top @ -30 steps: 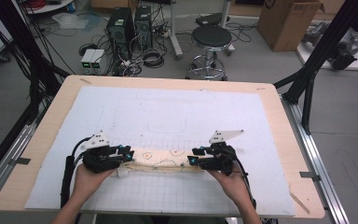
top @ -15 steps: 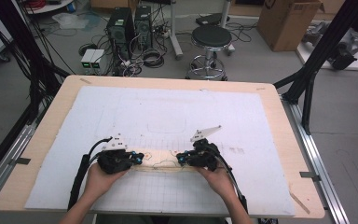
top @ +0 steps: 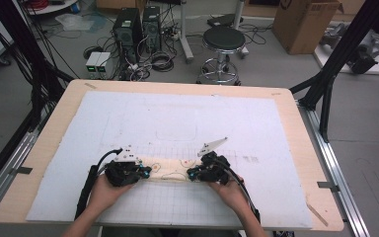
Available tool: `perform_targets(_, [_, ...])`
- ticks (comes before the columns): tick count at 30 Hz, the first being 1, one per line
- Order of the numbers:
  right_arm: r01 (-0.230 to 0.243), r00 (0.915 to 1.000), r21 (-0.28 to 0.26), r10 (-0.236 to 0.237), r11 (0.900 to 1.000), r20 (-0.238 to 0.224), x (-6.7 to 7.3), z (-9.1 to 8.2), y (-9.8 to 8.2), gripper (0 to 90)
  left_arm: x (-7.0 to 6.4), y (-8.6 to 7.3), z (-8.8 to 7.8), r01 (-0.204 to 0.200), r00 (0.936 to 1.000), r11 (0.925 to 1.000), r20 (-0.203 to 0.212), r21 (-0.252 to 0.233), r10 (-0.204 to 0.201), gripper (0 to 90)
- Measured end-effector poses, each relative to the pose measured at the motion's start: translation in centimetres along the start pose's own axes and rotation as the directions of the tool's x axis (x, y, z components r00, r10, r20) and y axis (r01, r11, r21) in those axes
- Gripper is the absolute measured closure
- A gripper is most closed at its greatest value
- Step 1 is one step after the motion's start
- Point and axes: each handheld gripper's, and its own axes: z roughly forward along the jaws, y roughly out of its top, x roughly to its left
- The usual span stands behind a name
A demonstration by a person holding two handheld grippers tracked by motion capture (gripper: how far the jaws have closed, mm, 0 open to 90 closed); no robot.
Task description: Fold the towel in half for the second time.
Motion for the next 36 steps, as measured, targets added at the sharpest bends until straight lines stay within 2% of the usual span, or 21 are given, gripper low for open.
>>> perform_targets(3, [0.003,1.0,0.001,-0.003,1.0,0.003,-0.1,-0.2,-0.2,85.6,0.2,-0.3,-0.3,-0.01,1.0,1.0,-0.001,0.0,0.01,86.7])
perform_targets(10, [0.024,0.9994,0.006,-0.024,1.0,0.025,-0.3,-1.1,-1.1,84.3,0.4,-0.8,-0.9,-0.002,1.0,1.0,0.001,-0.009,0.002,86.1])
perform_targets(18, [0.006,0.9992,-0.016,-0.006,1.0,0.04,-0.9,-2.7,-2.8,82.6,0.8,-1.5,-1.6,0.003,1.0,0.9997,-0.001,-0.024,-0.003,84.7])
perform_targets(23, [-0.004,0.9983,-0.029,0.006,1.0,0.058,-1.2,-3.6,-3.7,81.6,1.1,-2.1,-2.3,-0.002,0.9998,0.9995,-0.02,-0.033,0.001,83.9])
perform_targets(27, [-0.005,0.9979,-0.039,0.008,0.999,0.064,-1.4,-4.1,-4.0,80.8,1.3,-2.4,-2.6,0.01,0.9998,0.9993,-0.016,-0.037,-0.01,84.1])
perform_targets(29, [0.002,0.9977,-0.038,0.001,0.999,0.068,-1.3,-4.0,-4.0,79.9,1.2,-2.3,-2.8,0.017,0.9998,0.9983,-0.009,-0.057,-0.017,83.8])
perform_targets(31, [0.014,0.9975,-0.061,-0.01,0.998,0.07,-1.2,-4.2,-3.7,76.5,1.3,-2.0,-3.1,0.009,1.0,0.996,-0.004,-0.089,-0.009,82.2])
perform_targets(34, [0.021,0.9969,-0.099,-0.013,0.995,0.077,-1.3,-4.6,-3.2,70.4,1.8,-1.6,-3.4,0.001,0.9995,0.991,-0.033,-0.134,-0.005,78.4])
perform_targets(36, [0.034,0.9957,-0.119,-0.023,0.992,0.09,-1.4,-4.8,-2.8,68.0,2.2,-1.5,-3.3,-0.01,0.9982,0.9919,-0.059,-0.126,0.002,76.6])
